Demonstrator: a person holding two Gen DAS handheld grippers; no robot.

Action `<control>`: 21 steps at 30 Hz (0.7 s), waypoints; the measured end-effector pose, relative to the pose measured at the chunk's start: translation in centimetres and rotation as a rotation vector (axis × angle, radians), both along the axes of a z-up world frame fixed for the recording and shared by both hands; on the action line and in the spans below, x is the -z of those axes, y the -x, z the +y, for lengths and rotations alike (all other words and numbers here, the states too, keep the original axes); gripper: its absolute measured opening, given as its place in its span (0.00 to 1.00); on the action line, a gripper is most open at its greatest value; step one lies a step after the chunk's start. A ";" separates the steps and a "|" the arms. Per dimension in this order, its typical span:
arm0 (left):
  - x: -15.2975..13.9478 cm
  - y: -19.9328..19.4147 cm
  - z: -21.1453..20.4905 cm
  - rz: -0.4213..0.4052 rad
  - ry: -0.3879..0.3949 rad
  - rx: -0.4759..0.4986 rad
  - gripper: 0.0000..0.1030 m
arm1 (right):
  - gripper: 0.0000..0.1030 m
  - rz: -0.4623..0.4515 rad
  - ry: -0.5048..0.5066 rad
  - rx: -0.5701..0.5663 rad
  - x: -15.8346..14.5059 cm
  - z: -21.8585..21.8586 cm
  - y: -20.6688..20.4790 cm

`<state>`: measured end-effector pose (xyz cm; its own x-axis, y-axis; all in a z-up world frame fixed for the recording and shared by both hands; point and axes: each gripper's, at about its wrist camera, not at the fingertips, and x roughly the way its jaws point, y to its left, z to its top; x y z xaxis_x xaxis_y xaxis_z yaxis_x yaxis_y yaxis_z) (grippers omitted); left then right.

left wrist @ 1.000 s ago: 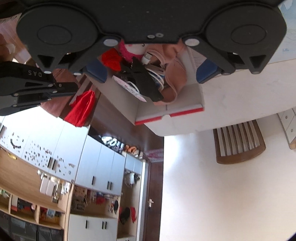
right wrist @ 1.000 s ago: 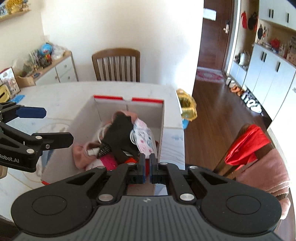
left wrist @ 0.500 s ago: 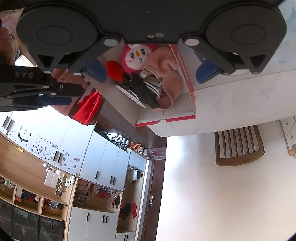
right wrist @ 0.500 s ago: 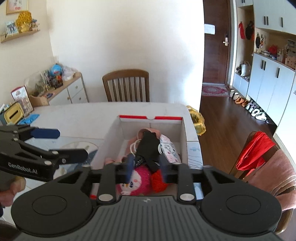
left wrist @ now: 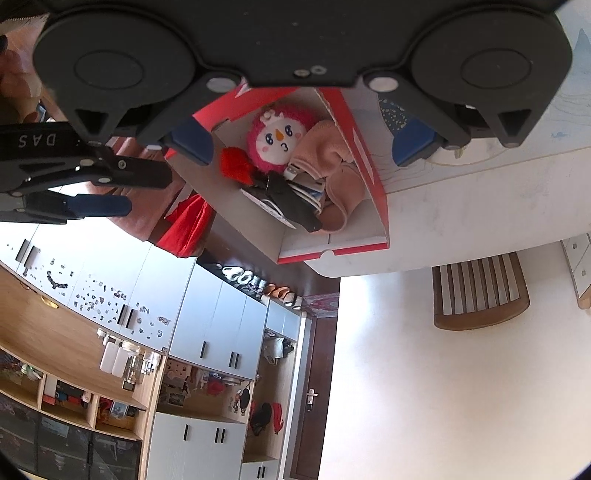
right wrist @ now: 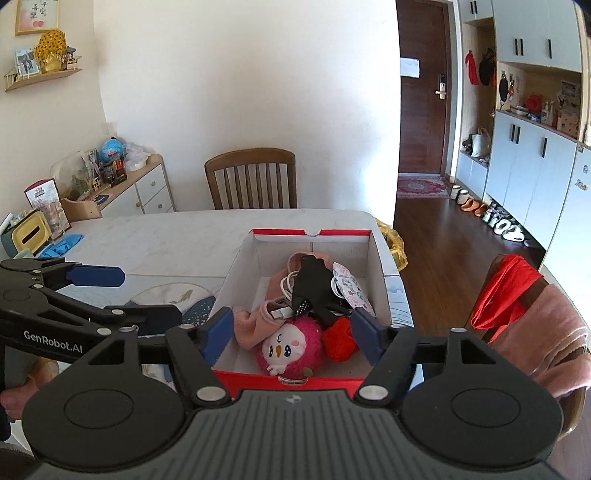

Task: Organize objects

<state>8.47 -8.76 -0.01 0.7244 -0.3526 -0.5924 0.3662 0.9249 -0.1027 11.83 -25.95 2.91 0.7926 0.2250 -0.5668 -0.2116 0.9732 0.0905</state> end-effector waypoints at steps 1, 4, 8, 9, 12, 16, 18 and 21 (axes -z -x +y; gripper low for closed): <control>0.0 0.0 0.0 0.000 0.001 0.001 1.00 | 0.74 -0.001 -0.004 0.001 0.0 0.0 0.2; 0.1 0.5 0.3 -0.002 0.005 -0.005 1.00 | 0.80 -0.005 -0.013 0.014 0.1 0.2 0.7; 0.2 1.0 0.6 -0.006 0.008 -0.012 1.00 | 0.90 -0.026 -0.021 0.035 0.2 0.3 1.7; 0.2 1.1 0.6 -0.006 0.005 -0.018 1.00 | 0.91 -0.032 -0.021 0.040 0.2 0.3 1.9; 0.3 1.3 0.7 -0.007 -0.002 -0.030 1.00 | 0.95 -0.034 -0.024 0.060 0.4 0.0 2.4; 0.4 1.6 0.6 -0.012 -0.017 -0.045 1.00 | 0.98 -0.035 -0.025 0.093 0.8 -0.2 2.8; 0.4 1.7 0.6 -0.013 -0.021 -0.049 1.00 | 0.99 -0.035 -0.028 0.113 0.9 -0.3 3.0; 0.4 1.8 0.6 -0.008 -0.019 -0.052 1.00 | 1.00 -0.031 -0.027 0.140 1.2 -0.3 3.2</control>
<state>6.62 -8.13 -0.43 0.7463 -0.3032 -0.5926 0.3187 0.9443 -0.0818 8.66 -26.30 1.71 0.8344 0.1257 -0.5367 -0.0770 0.9907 0.1123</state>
